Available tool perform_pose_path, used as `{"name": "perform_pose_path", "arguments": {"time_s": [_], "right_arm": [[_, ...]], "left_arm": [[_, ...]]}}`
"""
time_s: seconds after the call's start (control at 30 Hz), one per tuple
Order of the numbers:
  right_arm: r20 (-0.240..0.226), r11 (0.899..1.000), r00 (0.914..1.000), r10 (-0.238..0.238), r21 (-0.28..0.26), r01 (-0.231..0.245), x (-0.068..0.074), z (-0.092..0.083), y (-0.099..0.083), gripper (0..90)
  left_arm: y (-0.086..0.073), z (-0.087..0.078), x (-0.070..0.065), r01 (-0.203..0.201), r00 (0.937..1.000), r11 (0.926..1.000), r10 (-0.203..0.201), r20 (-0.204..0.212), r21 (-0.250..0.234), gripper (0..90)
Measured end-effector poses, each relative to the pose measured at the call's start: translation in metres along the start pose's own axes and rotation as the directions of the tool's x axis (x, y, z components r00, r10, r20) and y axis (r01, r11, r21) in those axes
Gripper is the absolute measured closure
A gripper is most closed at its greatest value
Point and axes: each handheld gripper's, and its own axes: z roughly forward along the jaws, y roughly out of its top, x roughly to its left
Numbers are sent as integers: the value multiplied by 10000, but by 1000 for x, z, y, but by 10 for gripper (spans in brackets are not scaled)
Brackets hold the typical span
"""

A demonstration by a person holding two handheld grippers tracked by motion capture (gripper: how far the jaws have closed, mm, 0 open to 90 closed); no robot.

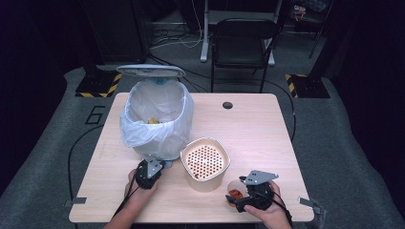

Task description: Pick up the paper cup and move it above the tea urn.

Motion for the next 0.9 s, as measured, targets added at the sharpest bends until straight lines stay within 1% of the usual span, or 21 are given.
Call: {"name": "perform_pose_path", "arguments": {"time_s": [0.03, 0.07, 0.1, 0.2, 0.27, 0.37, 0.4, 0.47, 0.5, 0.57, 0.6, 0.67, 0.7, 0.73, 0.77, 0.8, 0.83, 0.87, 0.9], "right_arm": [[-24, 10000, 10000, -35, -22, 35, 0, 0, 0, 176], [-24, 10000, 10000, -35, -22, 35, 0, 0, 0, 217], [40, 9999, 9999, -114, 27, 113, 0, -1, 1, 220], [74, 9999, 9999, -136, 39, 136, -2, -2, 1, 225], [312, 9998, 9993, -202, 72, 200, -4, -4, 1, 227], [609, 10000, 9981, -59, -18, 60, -12, -9, 2, 228], [609, 10000, 9981, -59, -18, 60, -12, -9, 2, 228], [835, 9998, 9964, 141, -125, -131, -20, -13, 2, 229], [1067, 9997, 9940, 230, -136, -217, -30, -17, 2, 229], [1347, 9990, 9899, 443, -158, -425, -39, -21, 1, 229], [1347, 9990, 9899, 443, -158, -425, -39, -21, 1, 229], [1642, 9981, 9846, 603, -231, -573, -48, -24, 0, 229], [1864, 9977, 9802, 668, -214, -639, -57, -26, -2, 229], [1864, 9977, 9802, 668, -214, -639, -57, -26, -2, 229], [2028, 9954, 9746, 948, -324, -901, -64, -28, -4, 229], [2028, 9954, 9746, 948, -324, -901, -64, -28, -4, 229], [2165, 9940, 9703, 1082, -379, -1024, -72, -30, -6, 229], [2165, 9940, 9703, 1082, -379, -1024, -72, -30, -6, 229], [2311, 9915, 9642, 1300, -401, -1241, -77, -31, -8, 228]], "left_arm": [[0, 0, 0, 2, 10000, 10000, -2, 5, 3, 900], [0, 0, 0, 6, 10000, 10000, -6, 4, 5, 900], [0, 0, 0, -1, 10000, 10000, 1, 3, 1, 900], [0, 0, 0, -6, 10000, 10000, 6, -3, -2, 900], [0, 0, 0, -31, 10000, 10000, 31, 7, 22, 900], [0, 0, 0, 22, 10000, 10000, -22, -9, -27, 900], [0, 0, 0, 22, 10000, 10000, -22, -9, -27, 900], [0, 0, 0, 6, 10000, 10000, -6, -6, -15, 900], [0, 0, 0, 2, 10000, 10000, -2, -3, -9, 900], [0, 0, 0, -40, 10000, 10000, 40, 13, 28, 900], [0, 0, 0, -40, 10000, 10000, 40, 13, 28, 900], [0, 0, 0, -41, 10000, 10000, 41, 6, 20, 900], [0, 0, 0, 35, 10000, 10000, -35, -11, -15, 900], [0, 0, 0, 35, 10000, 10000, -35, -11, -15, 900], [0, 0, 0, -8, 10000, 10000, 8, 10, 9, 900], [0, 0, 0, -8, 10000, 10000, 8, 10, 9, 900], [0, 0, 0, -37, 10000, 10000, 37, 2, 16, 900], [0, 0, 0, -37, 10000, 10000, 37, 2, 16, 900], [0, 0, 0, -14, 10000, 10000, 14, 3, 12, 900]]}}
